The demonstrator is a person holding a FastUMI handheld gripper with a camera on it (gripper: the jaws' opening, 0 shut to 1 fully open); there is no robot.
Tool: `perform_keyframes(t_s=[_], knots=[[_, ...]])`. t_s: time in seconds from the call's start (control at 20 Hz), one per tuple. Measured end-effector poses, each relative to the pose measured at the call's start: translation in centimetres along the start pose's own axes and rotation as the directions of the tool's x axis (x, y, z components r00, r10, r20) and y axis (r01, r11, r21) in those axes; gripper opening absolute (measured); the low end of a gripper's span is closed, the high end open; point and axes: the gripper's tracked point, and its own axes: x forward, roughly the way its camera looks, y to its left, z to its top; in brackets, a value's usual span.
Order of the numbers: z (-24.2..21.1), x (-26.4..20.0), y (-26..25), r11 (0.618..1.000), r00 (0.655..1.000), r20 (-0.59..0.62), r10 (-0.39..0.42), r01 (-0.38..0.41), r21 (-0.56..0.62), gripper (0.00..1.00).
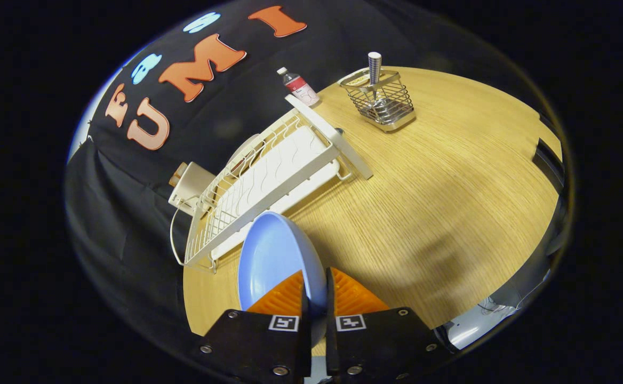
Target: Take the plate from the dish rack, then take the spoon from the basket and place it into the plate.
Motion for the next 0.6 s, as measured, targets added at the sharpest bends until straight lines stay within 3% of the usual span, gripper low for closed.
perform_keyframes(t_s=[0.15, 0.3, 0.4, 0.55, 0.6], knots=[[0.5, 0.3, -1.2, 0.998, 0.999, 0.001, -0.038, 0.038, -0.041, 0.15], [2.1, 0.0, -2.1, 0.996, 0.998, 0.019, -0.051, 0.053, -0.075, 0.29], [4.3, -0.5, -3.3, 0.988, 0.994, 0.063, -0.084, 0.091, -0.127, 0.37], [8.2, -1.5, -4.7, 0.965, 0.982, 0.142, -0.123, 0.151, -0.215, 0.39], [9.9, -1.8, -5.1, 0.954, 0.975, 0.177, -0.134, 0.175, -0.243, 0.46]])
